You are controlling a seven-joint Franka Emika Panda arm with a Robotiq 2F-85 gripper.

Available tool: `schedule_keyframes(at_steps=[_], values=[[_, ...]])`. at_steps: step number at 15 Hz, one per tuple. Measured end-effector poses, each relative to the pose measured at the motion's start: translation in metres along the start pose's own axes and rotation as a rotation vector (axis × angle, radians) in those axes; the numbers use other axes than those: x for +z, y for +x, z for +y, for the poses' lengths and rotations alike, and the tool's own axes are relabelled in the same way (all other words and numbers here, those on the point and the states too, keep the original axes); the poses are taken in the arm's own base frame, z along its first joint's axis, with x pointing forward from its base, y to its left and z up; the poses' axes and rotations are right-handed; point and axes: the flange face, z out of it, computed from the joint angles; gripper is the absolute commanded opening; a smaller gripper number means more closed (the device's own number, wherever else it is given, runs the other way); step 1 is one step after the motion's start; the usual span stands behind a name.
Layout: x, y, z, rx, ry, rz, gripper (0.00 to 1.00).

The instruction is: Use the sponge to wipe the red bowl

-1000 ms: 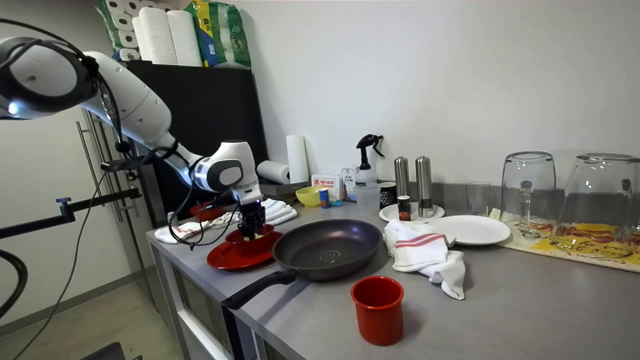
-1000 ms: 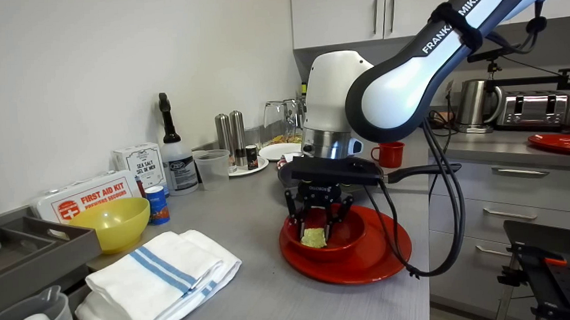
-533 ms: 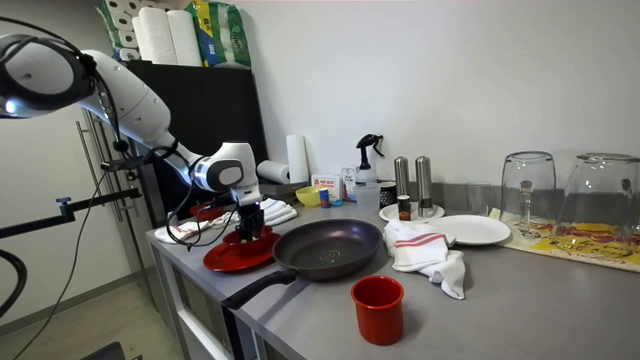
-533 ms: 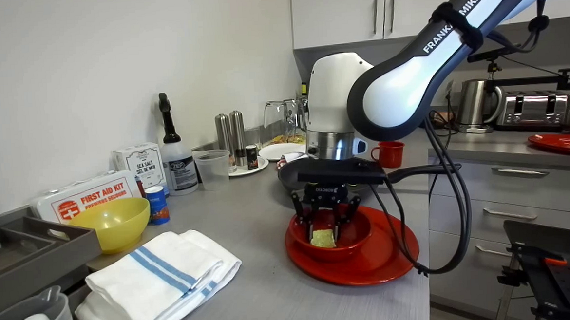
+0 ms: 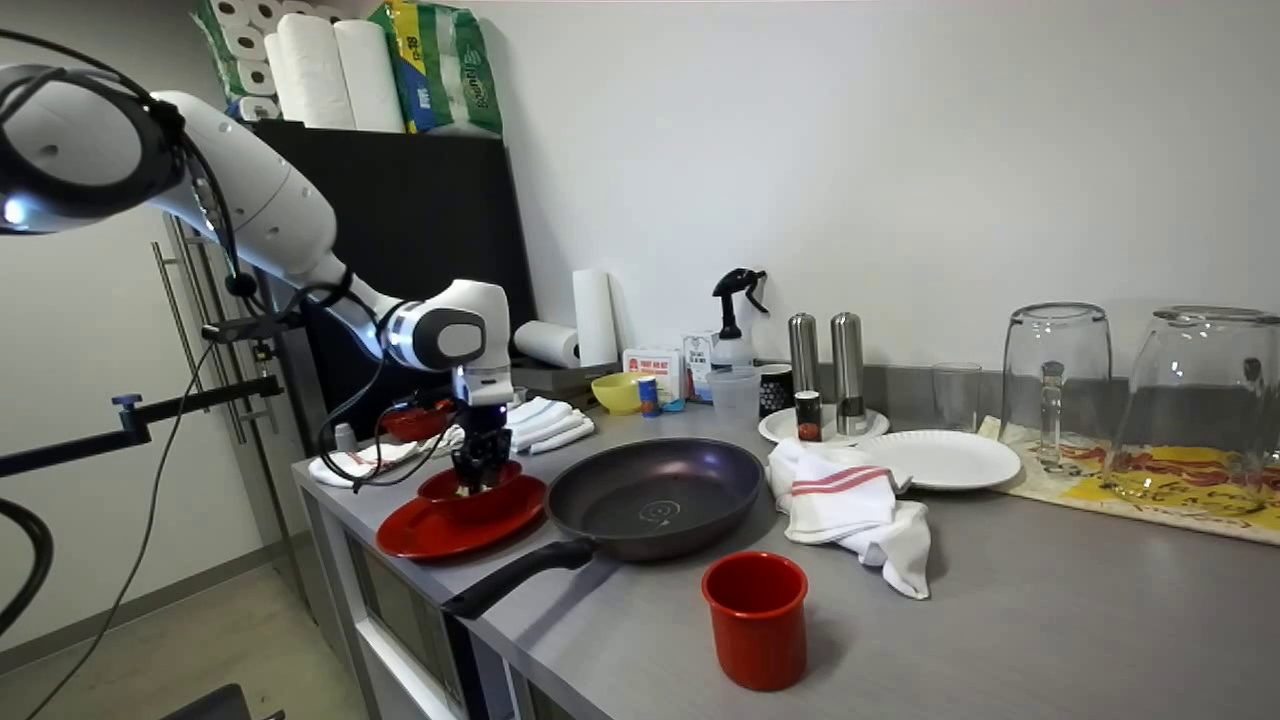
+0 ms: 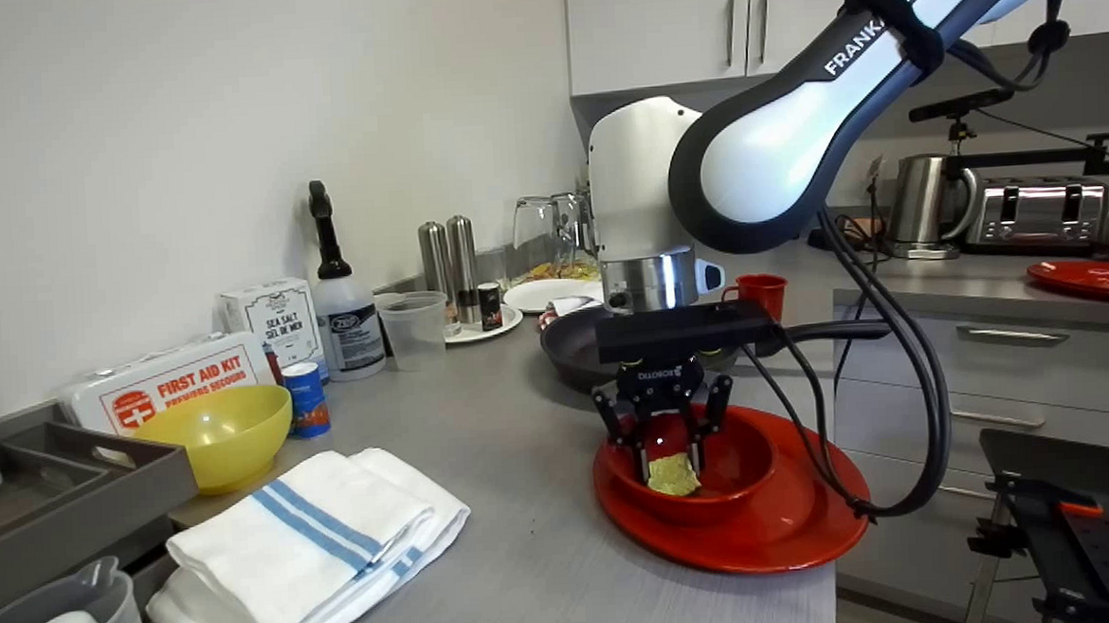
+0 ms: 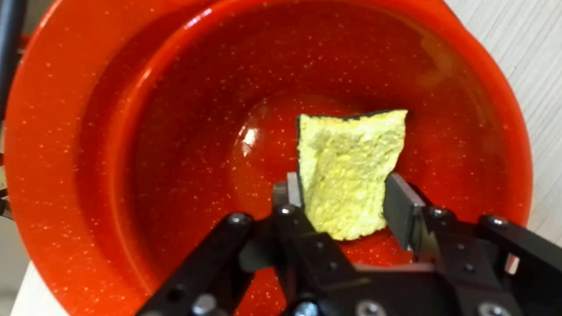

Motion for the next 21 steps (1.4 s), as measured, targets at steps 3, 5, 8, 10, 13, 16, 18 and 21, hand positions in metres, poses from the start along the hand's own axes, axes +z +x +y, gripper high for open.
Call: schedule_keyframes(at_steps=[3, 5, 8, 10, 13, 16, 18, 21], values=[[0.000, -0.002, 0.002, -0.004, -0.031, -0.008, 0.23], [0.001, -0.002, 0.002, -0.005, -0.037, -0.010, 0.23], [0.001, -0.002, 0.002, -0.006, -0.038, -0.009, 0.23], [0.000, -0.001, 0.002, -0.007, -0.030, -0.004, 0.23], [-0.002, 0.004, -0.004, -0.006, 0.052, 0.026, 0.23], [-0.004, 0.009, -0.009, -0.010, 0.163, 0.085, 0.23], [-0.004, 0.013, -0.010, -0.012, 0.222, 0.126, 0.23], [-0.007, 0.018, -0.011, -0.012, 0.303, 0.200, 0.23]])
